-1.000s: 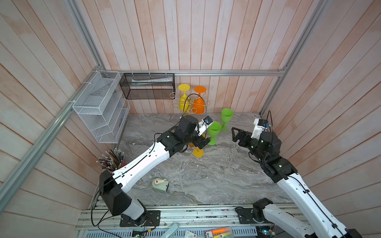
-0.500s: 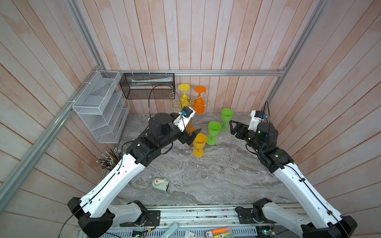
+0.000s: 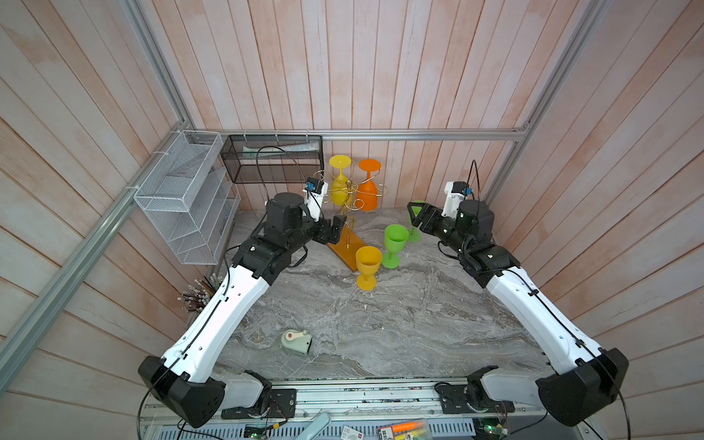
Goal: Take the wine glass off the wine glass rack
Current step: Move the wine glass rack to the top-center of the table.
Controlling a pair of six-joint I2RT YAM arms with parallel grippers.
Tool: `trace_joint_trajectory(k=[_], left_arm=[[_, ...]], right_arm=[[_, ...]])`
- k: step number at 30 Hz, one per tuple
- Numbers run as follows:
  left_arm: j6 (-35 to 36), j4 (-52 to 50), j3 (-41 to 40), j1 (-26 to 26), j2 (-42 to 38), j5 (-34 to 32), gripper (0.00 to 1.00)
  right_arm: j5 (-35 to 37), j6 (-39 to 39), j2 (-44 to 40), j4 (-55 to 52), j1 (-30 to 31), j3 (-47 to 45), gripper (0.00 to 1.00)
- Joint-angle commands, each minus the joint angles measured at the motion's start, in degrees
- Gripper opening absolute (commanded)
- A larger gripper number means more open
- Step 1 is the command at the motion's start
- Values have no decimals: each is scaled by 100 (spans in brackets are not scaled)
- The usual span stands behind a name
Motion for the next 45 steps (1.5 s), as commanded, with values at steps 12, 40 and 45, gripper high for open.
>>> trace_joint_trajectory(k=[12, 40, 45], left_arm=[[224, -349, 1888, -746, 1819, -1617, 95], [305, -429, 1557, -166, 1962, -1872, 95], [330, -375, 1381, -69, 1924, -1868, 95]], right_arm=[[60, -222, -367, -6, -21, -112, 77], [-10, -223, -399, 48, -4, -277, 75], [3, -222, -404, 52, 18, -311, 75]])
